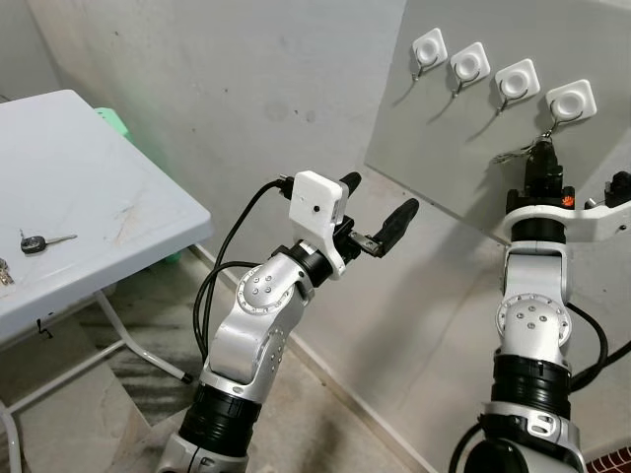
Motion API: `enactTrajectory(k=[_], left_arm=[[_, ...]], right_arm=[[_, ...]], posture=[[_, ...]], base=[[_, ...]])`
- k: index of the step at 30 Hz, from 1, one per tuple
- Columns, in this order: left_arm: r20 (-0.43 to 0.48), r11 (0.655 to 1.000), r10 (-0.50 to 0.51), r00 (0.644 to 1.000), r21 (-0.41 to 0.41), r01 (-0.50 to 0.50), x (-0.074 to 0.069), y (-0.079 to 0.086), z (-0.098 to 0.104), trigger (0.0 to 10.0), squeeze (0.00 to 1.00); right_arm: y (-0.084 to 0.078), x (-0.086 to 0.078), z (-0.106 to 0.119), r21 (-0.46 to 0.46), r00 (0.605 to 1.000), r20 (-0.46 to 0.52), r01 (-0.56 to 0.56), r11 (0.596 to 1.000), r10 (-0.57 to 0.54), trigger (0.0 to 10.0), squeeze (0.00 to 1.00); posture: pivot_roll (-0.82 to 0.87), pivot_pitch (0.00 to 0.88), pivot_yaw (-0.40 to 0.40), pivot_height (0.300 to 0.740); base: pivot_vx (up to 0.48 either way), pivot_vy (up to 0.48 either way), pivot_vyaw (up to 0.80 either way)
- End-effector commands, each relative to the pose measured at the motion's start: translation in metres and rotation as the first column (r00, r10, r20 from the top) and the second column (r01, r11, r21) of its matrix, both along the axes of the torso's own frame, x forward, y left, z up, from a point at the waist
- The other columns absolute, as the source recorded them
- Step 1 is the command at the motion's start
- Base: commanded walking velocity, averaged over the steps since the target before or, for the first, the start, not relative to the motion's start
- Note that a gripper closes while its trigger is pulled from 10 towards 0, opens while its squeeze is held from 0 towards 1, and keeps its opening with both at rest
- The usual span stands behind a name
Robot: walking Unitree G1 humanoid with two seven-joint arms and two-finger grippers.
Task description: Hang keys on a hook
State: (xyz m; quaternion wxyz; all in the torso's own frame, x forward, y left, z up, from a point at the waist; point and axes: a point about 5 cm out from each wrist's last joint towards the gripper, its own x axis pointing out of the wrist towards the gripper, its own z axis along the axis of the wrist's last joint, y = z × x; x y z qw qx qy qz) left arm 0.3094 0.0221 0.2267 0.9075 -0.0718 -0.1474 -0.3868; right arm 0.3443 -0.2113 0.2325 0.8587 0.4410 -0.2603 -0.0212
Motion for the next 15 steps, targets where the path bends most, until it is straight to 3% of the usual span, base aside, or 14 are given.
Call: enactTrajectory(k=[1,4,10,15], left_arm=[[-0.011,1.0,0.017,1.0,-0.008,-0.017,0.0,0.0,-0.001,10.0,0.0],[-0.033,0.998,0.049,0.998,-0.023,-0.05,0.002,0.003,-0.004,10.0,0.0],[-0.085,0.991,0.123,0.989,-0.045,-0.127,0.008,0.015,-0.015,10.0,0.0],[-0.109,0.986,0.156,0.982,-0.048,-0.162,0.01,0.022,-0.021,10.0,0.0]], right_arm=[[0.009,0.0,-0.024,-0.068,0.994,-0.102,-0.036,0.997,0.029,10.0,1.0],[0.016,-0.004,-0.027,-0.177,0.994,-0.102,-0.052,0.983,0.034,10.0,1.0],[0.019,-0.01,-0.047,-0.265,0.987,-0.158,-0.056,0.963,0.014,10.0,1.0],[0.017,-0.012,-0.059,-0.142,0.984,-0.173,-0.067,0.988,0.042,10.0,1.0]], posture=[[-0.01,0.062,-0.083,0.74],[-0.01,0.054,-0.08,0.74],[-0.01,0.042,-0.076,0.74],[-0.01,0.029,-0.069,0.74]], base=[[0.0,0.0,0.0],[0.0,0.0,0.0],[0.0,0.0,0.0],[0.0,0.0,0.0]])
